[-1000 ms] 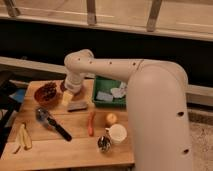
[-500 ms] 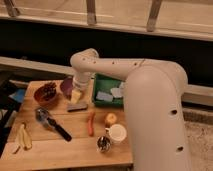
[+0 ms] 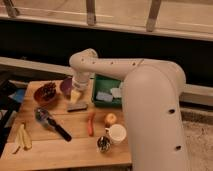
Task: Wipe purple bowl with eraser
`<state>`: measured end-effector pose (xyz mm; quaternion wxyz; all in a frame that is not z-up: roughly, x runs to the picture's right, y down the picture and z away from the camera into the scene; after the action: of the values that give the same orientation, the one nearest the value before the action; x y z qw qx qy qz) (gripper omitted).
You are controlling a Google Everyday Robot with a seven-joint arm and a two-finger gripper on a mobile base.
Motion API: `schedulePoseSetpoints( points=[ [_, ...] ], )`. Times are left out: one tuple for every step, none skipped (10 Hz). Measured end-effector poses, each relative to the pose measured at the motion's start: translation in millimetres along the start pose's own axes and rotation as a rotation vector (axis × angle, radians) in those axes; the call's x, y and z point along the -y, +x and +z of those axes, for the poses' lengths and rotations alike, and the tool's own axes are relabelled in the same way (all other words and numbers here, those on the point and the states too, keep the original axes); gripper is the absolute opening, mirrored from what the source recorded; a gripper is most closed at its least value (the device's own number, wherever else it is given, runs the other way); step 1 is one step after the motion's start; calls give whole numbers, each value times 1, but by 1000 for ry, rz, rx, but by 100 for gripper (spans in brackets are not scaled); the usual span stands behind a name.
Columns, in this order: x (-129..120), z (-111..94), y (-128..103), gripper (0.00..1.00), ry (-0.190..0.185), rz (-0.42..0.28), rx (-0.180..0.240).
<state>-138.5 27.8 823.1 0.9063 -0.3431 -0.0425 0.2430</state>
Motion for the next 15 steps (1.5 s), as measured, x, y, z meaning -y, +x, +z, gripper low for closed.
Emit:
schedulePoseSetpoints(
  points=[
    [3,8,-11,79,11,-28,-11],
    [4,15,-20,79,16,-62,-24],
    [3,21,-28,79,17,-97,-38],
    [4,25,-30,79,22,-114,-53],
    [7,31,-29,79,29,-131,-76],
    [3,38,-33,79,26,-147,-87],
    [0,43,-34,79,21,-156,-98],
    [-2,48,-31,79,15,-159,-111],
    [-4,52,-26,79,5,-156,-120],
    [-6,55,-22,79,-4,-150,-124],
    [-10,61,-19,79,-18,-145,-123],
    [-12,65,-18,79,-27,-139,-120],
    [-15,71,-18,79,-37,-136,-114],
    [-17,76,-18,79,-44,-130,-106],
    [-17,83,-17,79,-54,-120,-94]
  ],
)
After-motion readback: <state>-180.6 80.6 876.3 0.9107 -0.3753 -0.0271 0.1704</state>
